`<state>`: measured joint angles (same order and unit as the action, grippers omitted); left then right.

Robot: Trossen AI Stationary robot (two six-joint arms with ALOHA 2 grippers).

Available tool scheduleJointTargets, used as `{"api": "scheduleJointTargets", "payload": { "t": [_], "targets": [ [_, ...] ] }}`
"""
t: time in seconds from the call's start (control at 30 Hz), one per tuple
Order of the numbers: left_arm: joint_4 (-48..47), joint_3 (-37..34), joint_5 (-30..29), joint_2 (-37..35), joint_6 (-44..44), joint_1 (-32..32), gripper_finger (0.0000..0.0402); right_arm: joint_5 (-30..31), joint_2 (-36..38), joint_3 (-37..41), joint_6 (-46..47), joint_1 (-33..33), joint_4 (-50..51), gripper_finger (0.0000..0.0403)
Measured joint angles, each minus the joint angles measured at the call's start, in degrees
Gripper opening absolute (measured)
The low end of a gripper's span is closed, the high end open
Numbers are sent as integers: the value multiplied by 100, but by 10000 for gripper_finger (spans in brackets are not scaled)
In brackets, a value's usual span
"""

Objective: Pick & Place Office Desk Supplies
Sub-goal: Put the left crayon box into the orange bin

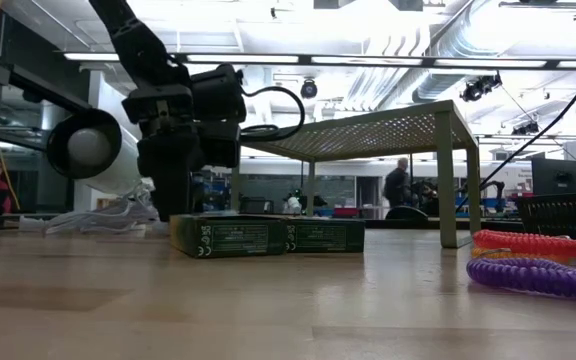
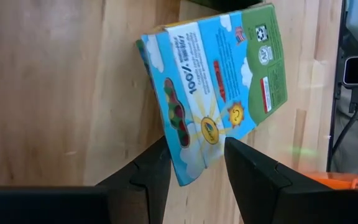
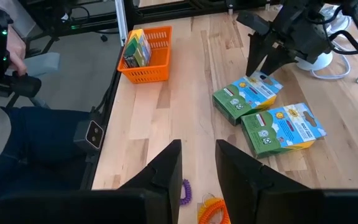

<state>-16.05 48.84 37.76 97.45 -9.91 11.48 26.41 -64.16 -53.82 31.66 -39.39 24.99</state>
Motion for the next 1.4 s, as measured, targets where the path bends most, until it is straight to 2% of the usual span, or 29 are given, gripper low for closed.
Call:
{"api": "scheduleJointTargets", "payload": {
  "t": [0.57, 1.0, 1.4],
  "targets": [
    [-15, 2, 0, 0, 2, -4, 140, 0, -2, 2, 0, 2, 2, 86],
    [-15, 2, 32, -4, 4, -2, 55, 0, -2, 2, 0, 2, 2, 86],
    [-17, 7, 148, -5, 46, 2, 5, 0, 0, 2, -1, 1, 2, 86]
  ]
}}
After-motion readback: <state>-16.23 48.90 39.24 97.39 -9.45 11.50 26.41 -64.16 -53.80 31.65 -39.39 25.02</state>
